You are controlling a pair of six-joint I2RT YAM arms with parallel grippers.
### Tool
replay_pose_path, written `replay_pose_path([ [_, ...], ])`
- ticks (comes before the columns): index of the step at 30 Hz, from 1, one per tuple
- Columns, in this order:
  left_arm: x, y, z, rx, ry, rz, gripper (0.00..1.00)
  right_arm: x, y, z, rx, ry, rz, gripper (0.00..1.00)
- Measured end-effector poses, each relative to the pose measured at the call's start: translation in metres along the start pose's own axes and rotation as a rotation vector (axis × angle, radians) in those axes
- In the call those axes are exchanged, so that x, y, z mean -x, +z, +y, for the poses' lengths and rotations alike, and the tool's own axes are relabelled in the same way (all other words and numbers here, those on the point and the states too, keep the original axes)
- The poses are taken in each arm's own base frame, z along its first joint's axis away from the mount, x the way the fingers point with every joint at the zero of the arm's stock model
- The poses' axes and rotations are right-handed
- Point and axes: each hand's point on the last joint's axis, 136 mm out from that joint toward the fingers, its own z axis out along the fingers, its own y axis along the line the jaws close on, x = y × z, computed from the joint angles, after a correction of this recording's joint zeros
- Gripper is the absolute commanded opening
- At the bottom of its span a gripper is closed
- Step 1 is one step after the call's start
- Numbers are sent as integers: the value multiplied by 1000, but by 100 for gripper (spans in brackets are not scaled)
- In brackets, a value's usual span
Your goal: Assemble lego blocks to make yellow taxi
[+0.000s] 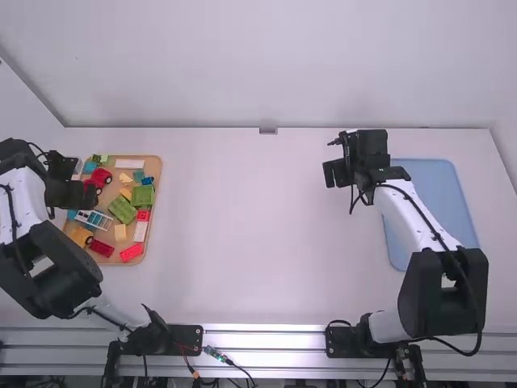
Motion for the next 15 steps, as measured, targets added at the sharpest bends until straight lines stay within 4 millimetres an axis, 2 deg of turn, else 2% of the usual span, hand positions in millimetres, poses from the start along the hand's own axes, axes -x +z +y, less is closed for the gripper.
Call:
replay_pose_path([
  [4, 2, 6, 30, 33, 8, -27, 99, 4, 0, -1, -2, 0, -14, 99],
  [6, -5, 14, 43, 44, 10, -21, 99, 7, 0, -1, -6, -4, -30, 99],
  [10, -20, 26, 56, 50, 22, -1, 99, 11, 0, -2, -8, -2, -45, 99],
  [15, -27, 27, 56, 50, 63, 26, 99, 11, 0, -2, -8, -5, -46, 99],
])
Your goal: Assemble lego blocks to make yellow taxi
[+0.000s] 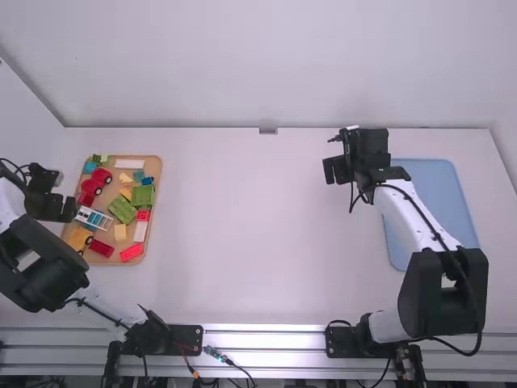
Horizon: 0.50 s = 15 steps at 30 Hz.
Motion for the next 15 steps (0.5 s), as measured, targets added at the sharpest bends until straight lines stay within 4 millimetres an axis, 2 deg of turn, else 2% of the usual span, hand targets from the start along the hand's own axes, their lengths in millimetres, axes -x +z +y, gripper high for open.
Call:
replay_pose_path([
  [9, 2, 0, -10, -50, 39, -20, 99, 0, 0, 0, 0, 3, 0, 99],
  [15, 3, 6, -29, -127, 126, -60, 99, -1, 0, 0, 0, 7, 3, 99],
])
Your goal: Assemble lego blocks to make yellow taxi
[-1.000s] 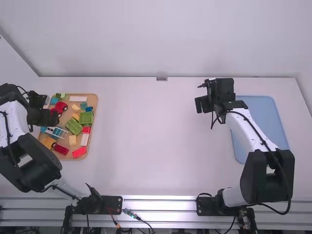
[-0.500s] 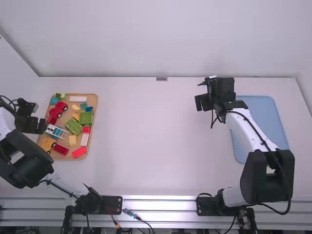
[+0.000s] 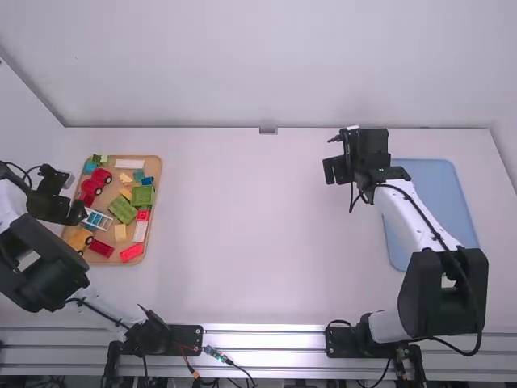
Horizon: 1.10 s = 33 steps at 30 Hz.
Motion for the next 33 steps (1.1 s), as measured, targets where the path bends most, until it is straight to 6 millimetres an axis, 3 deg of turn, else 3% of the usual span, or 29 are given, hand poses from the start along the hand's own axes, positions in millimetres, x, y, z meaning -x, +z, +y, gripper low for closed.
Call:
replay_pose_path([
  [3, -6, 8, -8, -25, 42, 9, 99, 0, 0, 0, 0, 0, 0, 99],
  [9, -28, 32, 0, 51, 92, 72, 99, 9, 0, -1, -6, -5, -37, 99],
  [15, -36, 46, 2, 89, 116, 85, 99, 12, 0, 0, 3, -2, -49, 99],
  [25, -49, 45, 2, 61, 83, 79, 99, 12, 0, 0, 6, -5, -53, 99],
  [30, -53, 34, 12, 40, 45, 56, 99, 12, 0, 0, 5, -4, -52, 99],
  [33, -57, 39, 15, 18, 38, 68, 99, 12, 0, 0, 6, -4, -52, 99],
])
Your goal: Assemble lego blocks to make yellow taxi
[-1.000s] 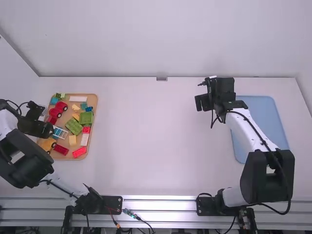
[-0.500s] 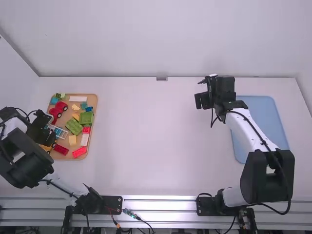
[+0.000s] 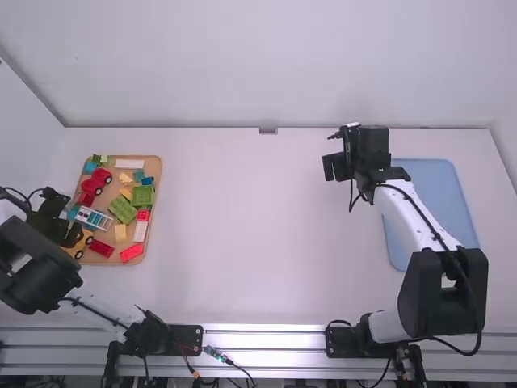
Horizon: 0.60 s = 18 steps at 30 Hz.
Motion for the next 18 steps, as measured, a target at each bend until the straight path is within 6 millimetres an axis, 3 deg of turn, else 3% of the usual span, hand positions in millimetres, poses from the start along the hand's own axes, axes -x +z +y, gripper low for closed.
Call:
replay_pose_path([
  [7, -9, 31, -13, -104, 7, 39, 99, 0, 0, 0, 0, 16, -1, 99],
  [18, -9, 42, 0, -68, 23, 45, 99, 1, 0, 2, 2, 46, -2, 99],
])
